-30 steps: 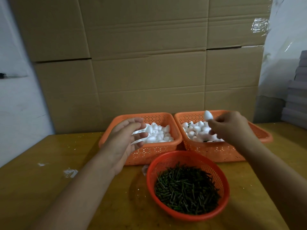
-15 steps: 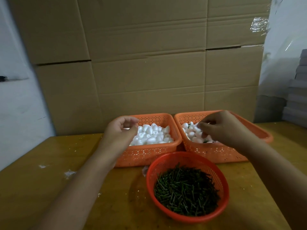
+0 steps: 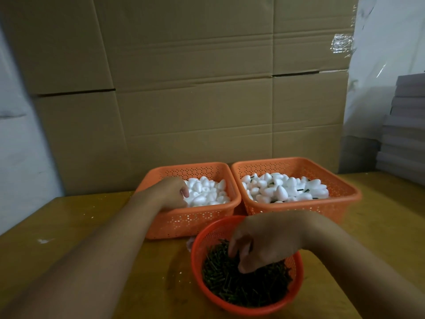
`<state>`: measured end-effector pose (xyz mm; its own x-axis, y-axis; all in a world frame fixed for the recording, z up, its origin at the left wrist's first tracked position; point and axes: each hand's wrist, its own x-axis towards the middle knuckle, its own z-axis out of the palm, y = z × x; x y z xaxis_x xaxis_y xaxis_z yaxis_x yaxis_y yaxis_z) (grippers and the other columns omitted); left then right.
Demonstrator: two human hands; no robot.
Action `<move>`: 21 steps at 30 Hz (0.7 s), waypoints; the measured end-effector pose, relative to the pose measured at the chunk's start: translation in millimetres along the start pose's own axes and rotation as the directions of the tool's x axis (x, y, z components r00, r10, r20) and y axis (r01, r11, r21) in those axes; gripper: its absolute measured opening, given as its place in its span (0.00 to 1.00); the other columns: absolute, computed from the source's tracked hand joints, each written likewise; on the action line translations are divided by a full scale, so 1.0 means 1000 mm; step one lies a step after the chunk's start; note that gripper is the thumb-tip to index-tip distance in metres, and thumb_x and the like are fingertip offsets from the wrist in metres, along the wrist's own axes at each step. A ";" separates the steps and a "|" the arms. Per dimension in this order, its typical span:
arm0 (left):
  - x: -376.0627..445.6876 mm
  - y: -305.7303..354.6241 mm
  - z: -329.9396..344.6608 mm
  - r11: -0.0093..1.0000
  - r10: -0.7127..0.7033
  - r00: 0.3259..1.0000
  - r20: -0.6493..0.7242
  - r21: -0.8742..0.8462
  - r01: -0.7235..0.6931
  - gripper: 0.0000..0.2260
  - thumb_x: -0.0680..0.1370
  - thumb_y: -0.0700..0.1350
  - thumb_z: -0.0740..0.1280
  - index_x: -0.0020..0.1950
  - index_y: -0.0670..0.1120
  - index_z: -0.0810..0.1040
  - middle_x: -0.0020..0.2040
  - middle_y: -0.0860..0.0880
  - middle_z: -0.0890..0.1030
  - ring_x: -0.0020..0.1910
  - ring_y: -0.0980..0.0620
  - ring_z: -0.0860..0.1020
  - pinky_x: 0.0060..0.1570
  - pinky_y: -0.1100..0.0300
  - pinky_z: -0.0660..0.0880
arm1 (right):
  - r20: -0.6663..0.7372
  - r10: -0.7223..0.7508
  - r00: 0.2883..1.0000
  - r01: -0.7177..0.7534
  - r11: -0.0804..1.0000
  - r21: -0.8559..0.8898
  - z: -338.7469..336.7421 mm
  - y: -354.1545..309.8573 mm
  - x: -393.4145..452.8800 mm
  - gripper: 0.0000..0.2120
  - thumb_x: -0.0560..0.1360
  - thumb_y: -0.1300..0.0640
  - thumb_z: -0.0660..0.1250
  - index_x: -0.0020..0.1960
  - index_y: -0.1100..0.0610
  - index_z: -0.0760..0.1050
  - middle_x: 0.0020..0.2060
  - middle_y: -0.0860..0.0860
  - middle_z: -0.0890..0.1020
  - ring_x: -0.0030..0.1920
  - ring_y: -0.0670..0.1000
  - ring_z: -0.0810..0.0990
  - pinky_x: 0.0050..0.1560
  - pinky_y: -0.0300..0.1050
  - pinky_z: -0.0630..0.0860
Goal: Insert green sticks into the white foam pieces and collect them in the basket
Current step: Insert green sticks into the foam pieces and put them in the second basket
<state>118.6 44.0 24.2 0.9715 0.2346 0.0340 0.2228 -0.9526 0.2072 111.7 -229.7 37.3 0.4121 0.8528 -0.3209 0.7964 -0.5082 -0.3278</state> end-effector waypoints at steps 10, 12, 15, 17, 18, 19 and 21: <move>0.008 -0.005 0.005 0.999 -0.030 0.992 -0.124 -0.040 0.025 0.14 0.77 0.45 0.72 0.62 0.49 0.81 0.62 0.47 0.81 0.53 0.52 0.78 0.52 0.61 0.72 | -0.019 0.013 1.000 -0.012 0.998 0.061 -0.001 0.003 -0.002 0.18 0.77 0.45 0.69 0.66 0.45 0.75 0.55 0.43 0.83 0.54 0.44 0.81 0.52 0.36 0.75; 0.001 -0.003 0.003 0.977 -0.022 0.965 -0.263 -0.212 -0.036 0.11 0.78 0.45 0.71 0.60 0.50 0.81 0.55 0.48 0.83 0.45 0.52 0.80 0.48 0.58 0.76 | -0.029 0.018 0.999 -0.016 0.998 0.061 -0.001 0.003 -0.001 0.19 0.77 0.45 0.68 0.67 0.45 0.74 0.56 0.43 0.82 0.54 0.44 0.81 0.52 0.36 0.75; -0.023 0.009 -0.003 0.787 -0.043 0.930 -0.364 -0.586 -0.193 0.08 0.78 0.44 0.73 0.55 0.53 0.81 0.50 0.53 0.83 0.40 0.50 0.85 0.47 0.47 0.83 | -0.040 0.021 0.999 -0.019 0.999 0.050 -0.001 0.003 0.000 0.20 0.78 0.44 0.68 0.68 0.45 0.73 0.58 0.43 0.81 0.54 0.42 0.78 0.47 0.32 0.70; -0.045 0.016 -0.007 0.723 -0.006 0.906 -0.423 -0.628 -0.288 0.09 0.74 0.49 0.76 0.52 0.57 0.82 0.50 0.57 0.84 0.45 0.55 0.85 0.48 0.51 0.83 | -0.042 0.022 0.999 -0.020 0.999 0.045 -0.001 0.003 0.001 0.20 0.78 0.44 0.67 0.69 0.45 0.73 0.58 0.43 0.81 0.54 0.42 0.78 0.47 0.31 0.70; -0.055 0.021 -0.009 0.703 0.023 0.897 -0.441 -0.631 -0.328 0.11 0.71 0.50 0.77 0.52 0.58 0.82 0.50 0.59 0.85 0.47 0.58 0.85 0.49 0.56 0.81 | -0.044 0.024 0.999 -0.022 0.999 0.046 -0.001 0.003 0.001 0.20 0.78 0.45 0.67 0.69 0.45 0.73 0.58 0.43 0.81 0.55 0.43 0.78 0.47 0.32 0.70; -0.065 0.026 -0.009 0.678 0.046 0.888 -0.458 -0.639 -0.364 0.13 0.69 0.50 0.78 0.52 0.58 0.83 0.50 0.60 0.85 0.50 0.60 0.84 0.50 0.60 0.80 | -0.044 0.027 0.999 -0.025 0.999 0.046 0.000 0.003 0.001 0.20 0.78 0.45 0.67 0.69 0.45 0.73 0.58 0.43 0.81 0.55 0.43 0.78 0.48 0.32 0.70; -0.080 0.034 -0.007 0.596 0.073 0.873 -0.483 -0.681 -0.427 0.17 0.69 0.41 0.80 0.52 0.56 0.83 0.52 0.58 0.86 0.54 0.59 0.83 0.51 0.67 0.78 | -0.046 0.034 0.998 -0.032 0.998 0.046 0.000 0.004 0.001 0.21 0.78 0.45 0.68 0.69 0.45 0.72 0.58 0.43 0.81 0.54 0.43 0.78 0.47 0.32 0.70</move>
<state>47.8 -6.2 35.4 0.8248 0.2287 0.5171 -0.3369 -0.5357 0.7743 114.9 -230.9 36.2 0.4588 0.8395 -0.2911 0.7618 -0.5402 -0.3575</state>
